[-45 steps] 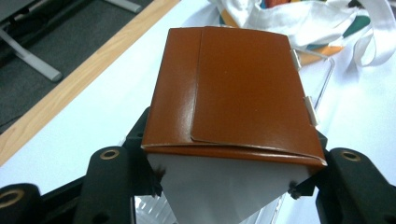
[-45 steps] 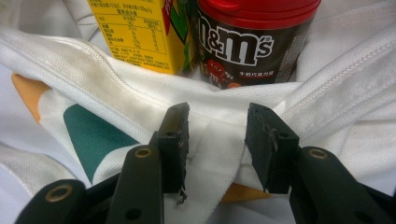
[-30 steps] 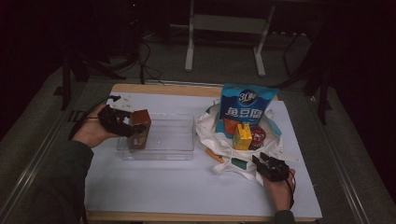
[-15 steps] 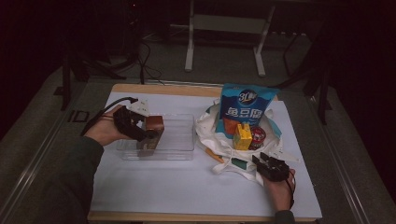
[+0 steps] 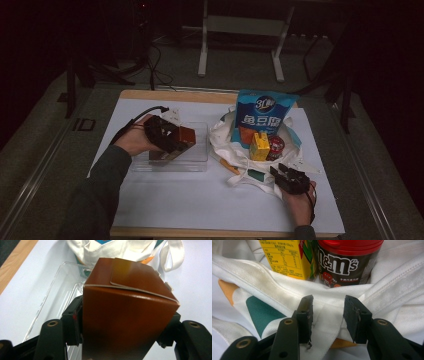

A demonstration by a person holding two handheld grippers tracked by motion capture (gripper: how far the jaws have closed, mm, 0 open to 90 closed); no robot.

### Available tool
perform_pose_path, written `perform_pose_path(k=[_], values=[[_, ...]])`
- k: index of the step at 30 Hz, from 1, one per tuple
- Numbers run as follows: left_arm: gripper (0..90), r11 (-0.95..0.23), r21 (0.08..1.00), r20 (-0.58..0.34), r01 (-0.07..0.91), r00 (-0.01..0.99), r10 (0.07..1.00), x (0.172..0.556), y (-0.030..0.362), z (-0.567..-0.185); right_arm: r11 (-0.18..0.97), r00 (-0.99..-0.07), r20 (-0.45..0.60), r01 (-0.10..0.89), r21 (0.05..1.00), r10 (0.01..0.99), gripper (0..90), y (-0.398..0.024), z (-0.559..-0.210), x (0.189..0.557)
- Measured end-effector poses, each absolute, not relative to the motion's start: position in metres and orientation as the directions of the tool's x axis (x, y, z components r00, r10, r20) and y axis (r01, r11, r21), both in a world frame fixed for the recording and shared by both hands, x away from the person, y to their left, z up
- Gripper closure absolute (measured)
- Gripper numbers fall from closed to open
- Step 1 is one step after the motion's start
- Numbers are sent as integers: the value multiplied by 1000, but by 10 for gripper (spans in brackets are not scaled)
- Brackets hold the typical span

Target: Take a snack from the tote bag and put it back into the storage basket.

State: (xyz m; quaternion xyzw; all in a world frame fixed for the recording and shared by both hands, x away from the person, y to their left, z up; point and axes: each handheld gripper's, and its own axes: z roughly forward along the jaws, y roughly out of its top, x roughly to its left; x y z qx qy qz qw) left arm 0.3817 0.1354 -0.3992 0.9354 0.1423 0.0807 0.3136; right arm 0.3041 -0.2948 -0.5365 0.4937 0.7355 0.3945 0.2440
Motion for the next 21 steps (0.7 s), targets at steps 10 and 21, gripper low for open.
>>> perform_pose_path(k=[10, 21], values=[[367, -771, 599, 47, 217, 952, 304, 384, 121, -408, 201, -393, 31, 534, 821, 919, 591, -295, -537, 304], [358, -793, 556, 6, 249, 953, 303, 387, 119, -419, 200, -393, 31, 534, 821, 919, 592, -295, -537, 304]])
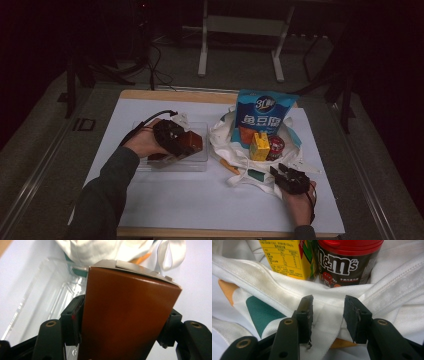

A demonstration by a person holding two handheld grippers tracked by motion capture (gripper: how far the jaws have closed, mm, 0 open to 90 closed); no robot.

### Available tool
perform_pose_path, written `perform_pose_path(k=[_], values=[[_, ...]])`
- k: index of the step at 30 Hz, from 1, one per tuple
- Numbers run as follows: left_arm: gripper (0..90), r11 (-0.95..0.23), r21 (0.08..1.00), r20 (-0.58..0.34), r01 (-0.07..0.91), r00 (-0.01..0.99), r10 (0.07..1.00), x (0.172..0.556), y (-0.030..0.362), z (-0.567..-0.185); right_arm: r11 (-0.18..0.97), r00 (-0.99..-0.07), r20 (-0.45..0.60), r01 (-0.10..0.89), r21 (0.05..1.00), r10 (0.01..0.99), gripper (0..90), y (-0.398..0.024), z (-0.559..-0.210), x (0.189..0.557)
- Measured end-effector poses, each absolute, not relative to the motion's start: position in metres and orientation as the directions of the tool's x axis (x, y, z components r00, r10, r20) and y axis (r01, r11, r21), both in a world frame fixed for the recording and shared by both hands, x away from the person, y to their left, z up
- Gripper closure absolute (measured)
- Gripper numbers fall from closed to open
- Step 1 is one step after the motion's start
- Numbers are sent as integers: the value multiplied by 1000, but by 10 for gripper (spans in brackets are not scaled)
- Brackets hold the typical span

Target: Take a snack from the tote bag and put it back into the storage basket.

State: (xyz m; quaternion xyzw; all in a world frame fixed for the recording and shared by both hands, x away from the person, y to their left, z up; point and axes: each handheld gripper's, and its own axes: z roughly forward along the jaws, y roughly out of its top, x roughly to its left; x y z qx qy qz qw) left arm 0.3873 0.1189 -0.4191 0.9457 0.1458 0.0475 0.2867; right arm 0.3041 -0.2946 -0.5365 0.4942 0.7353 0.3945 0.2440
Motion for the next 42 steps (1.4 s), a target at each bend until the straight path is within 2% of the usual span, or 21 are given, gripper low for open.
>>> perform_pose_path(k=[6, 13, 24, 42], values=[[342, -814, 515, -20, 270, 953, 304, 388, 115, -430, 201, -393, 31, 534, 821, 919, 591, -295, -537, 304], [321, -812, 511, -41, 284, 951, 307, 389, 106, -433, 201, -393, 31, 534, 821, 919, 592, -295, -537, 304], [282, -828, 487, -36, 279, 953, 301, 389, 91, -444, 200, -394, 32, 534, 822, 919, 591, -295, -537, 304], [268, -745, 609, -7, 271, 942, 337, 387, 97, -423, 201, -394, 31, 533, 822, 919, 591, -295, -537, 304]])
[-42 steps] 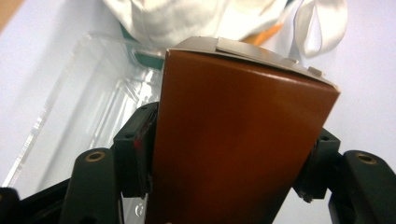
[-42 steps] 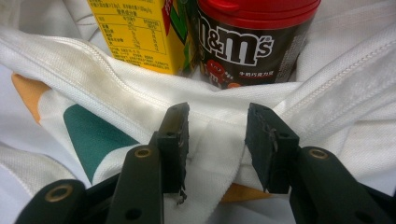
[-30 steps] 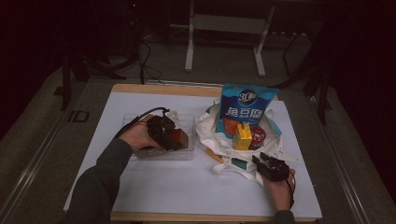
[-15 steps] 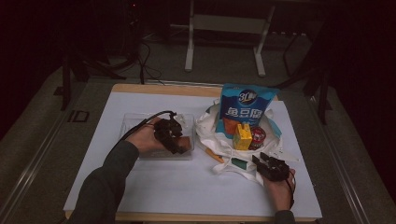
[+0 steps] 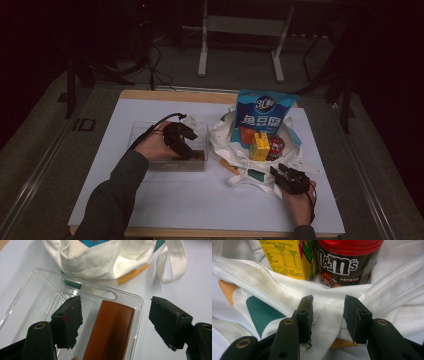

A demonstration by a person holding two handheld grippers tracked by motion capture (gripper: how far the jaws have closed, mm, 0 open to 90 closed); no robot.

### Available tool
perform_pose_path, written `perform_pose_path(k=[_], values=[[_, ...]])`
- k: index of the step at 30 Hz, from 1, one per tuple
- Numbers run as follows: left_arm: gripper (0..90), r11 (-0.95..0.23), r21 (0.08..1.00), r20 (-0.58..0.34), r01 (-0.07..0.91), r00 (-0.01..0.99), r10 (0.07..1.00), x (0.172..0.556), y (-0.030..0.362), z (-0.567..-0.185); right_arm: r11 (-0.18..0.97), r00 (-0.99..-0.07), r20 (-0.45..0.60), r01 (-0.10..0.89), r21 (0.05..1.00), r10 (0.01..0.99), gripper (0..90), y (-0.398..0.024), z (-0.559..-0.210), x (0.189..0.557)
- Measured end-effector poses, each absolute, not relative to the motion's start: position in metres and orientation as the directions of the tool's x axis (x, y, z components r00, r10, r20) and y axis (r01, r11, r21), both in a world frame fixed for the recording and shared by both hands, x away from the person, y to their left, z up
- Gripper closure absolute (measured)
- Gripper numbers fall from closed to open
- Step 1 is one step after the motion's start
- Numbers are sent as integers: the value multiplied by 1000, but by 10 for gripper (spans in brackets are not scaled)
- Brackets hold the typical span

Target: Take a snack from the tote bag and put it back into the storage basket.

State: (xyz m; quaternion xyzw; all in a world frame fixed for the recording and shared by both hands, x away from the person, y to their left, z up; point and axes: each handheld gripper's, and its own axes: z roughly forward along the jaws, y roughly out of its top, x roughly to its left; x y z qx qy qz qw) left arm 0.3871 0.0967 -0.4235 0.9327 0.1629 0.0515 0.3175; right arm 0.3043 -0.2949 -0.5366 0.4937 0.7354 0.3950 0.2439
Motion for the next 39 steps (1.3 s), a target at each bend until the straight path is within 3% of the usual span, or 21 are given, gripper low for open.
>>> perform_pose_path(k=[9, 15, 20, 39], values=[[274, -702, 660, 14, 267, 930, 368, 386, 99, -418, 205, -390, 22, 532, 822, 920, 585, -294, -537, 304], [327, -684, 683, 6, 256, 935, 356, 385, 98, -413, 206, -390, 21, 531, 822, 920, 585, -294, -537, 304], [327, -645, 715, -29, 269, 934, 357, 386, 96, -410, 206, -390, 21, 531, 822, 921, 584, -294, -537, 304], [328, -581, 781, 1, 230, 929, 369, 382, 74, -393, 206, -391, 22, 530, 823, 920, 584, -294, -537, 304]])
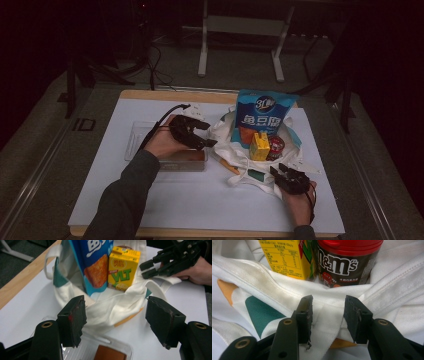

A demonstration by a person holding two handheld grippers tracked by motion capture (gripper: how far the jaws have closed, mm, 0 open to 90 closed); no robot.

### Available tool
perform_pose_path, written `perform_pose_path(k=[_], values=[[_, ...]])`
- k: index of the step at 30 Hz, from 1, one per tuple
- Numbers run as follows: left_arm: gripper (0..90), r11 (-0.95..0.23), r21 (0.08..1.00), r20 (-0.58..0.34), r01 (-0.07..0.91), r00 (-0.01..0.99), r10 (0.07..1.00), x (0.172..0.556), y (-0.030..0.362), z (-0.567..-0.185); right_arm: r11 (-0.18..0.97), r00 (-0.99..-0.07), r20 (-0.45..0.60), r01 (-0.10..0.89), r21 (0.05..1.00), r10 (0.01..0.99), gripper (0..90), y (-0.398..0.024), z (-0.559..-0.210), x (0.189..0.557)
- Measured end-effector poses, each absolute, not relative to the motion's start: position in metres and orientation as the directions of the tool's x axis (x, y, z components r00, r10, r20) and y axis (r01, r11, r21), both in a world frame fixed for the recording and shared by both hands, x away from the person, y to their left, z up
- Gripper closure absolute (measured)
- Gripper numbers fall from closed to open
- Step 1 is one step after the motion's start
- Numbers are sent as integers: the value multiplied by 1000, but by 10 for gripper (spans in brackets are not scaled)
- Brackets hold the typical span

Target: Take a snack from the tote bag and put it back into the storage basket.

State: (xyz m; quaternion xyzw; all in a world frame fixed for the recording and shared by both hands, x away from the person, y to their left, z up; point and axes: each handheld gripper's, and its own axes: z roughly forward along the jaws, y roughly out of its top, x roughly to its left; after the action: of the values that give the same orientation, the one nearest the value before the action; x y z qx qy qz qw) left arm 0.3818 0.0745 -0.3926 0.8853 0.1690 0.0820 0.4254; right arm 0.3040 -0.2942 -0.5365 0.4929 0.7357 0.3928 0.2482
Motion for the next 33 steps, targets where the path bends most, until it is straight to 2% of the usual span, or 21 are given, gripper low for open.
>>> perform_pose_path(k=[9, 33], values=[[337, -579, 792, 37, 193, 932, 361, 381, 54, -391, 205, -390, 23, 531, 822, 920, 584, -294, -537, 304], [331, -586, 787, 56, 192, 924, 377, 388, 22, -404, 207, -391, 21, 531, 822, 920, 584, -294, -537, 304]])
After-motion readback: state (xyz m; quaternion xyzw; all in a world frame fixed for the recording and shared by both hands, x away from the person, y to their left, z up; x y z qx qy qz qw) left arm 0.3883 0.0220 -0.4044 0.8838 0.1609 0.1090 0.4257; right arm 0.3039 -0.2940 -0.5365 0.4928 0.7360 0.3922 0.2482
